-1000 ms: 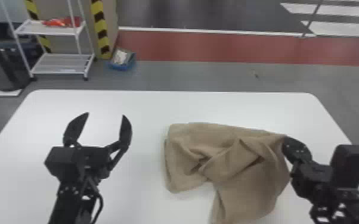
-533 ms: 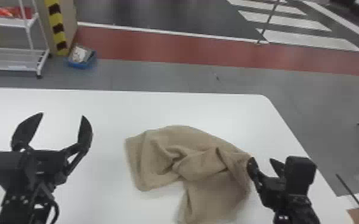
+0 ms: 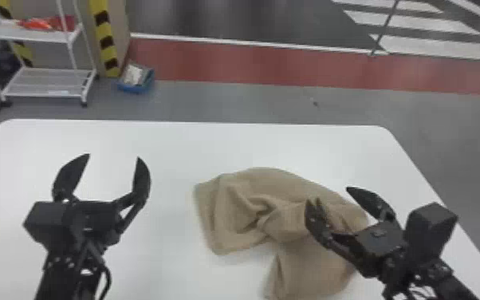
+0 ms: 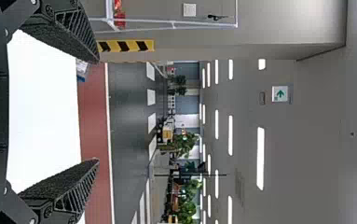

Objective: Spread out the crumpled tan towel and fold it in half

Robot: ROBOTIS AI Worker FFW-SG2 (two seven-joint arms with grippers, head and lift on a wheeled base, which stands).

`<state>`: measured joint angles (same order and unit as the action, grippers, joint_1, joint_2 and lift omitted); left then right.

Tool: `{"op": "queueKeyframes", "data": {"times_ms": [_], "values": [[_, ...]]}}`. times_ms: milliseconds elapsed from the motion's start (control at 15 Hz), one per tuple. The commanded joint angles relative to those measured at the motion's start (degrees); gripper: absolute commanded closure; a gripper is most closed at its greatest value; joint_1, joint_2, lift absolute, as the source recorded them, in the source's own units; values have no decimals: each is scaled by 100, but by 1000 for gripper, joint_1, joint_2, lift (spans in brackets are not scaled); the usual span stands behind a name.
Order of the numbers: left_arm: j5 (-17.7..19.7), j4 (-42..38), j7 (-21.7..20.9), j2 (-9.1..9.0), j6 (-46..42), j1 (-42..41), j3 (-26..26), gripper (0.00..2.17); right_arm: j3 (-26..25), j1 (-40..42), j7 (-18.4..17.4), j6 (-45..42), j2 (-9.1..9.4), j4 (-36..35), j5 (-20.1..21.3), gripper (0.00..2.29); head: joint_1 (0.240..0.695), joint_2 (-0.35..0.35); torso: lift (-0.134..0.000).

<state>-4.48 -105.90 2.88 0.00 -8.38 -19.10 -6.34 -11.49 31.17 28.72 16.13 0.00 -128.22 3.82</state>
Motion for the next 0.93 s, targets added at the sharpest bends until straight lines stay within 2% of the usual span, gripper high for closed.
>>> {"op": "queueKeyframes", "data": {"times_ms": [0, 67, 200, 333, 400, 533, 600, 733, 867], "values": [[-26, -9, -15, -15, 43, 3, -7, 137, 130, -23, 503, -404, 5, 43, 576, 120, 695, -83, -124], [-35, -9, -15, -15, 61, 12, -7, 137, 209, -58, 740, -404, 5, 25, 796, 124, 695, -66, -124], [-53, 0, -15, -15, 96, 21, -25, 137, 543, -190, 1505, -404, 5, -19, 1491, 134, 695, -43, -124], [-70, 0, -15, -15, 96, 29, -69, 137, 956, -374, 1839, -316, 5, -1, 2334, 218, 695, 6, -124], [-79, 0, -15, -15, 113, 29, -69, 137, 1114, -506, 1997, -17, 5, 43, 2589, 218, 695, 24, -124], [-79, 0, -15, -15, 113, 29, -69, 137, 1439, -831, 2480, 1213, 5, 113, 2949, 218, 695, 46, -124], [-79, 0, -15, -15, 113, 21, -69, 137, 1580, -954, 2603, 1618, 5, 148, 3125, 245, 695, 54, -124], [-62, 26, -15, -15, 96, 21, -43, 137, 1809, -1051, 2630, 1705, 5, 306, 3459, 279, 695, 69, -124], [-62, 35, -15, -15, 113, 21, -34, 137, 1861, -1121, 2630, 1723, 5, 385, 3477, 279, 695, 77, -124]]}}
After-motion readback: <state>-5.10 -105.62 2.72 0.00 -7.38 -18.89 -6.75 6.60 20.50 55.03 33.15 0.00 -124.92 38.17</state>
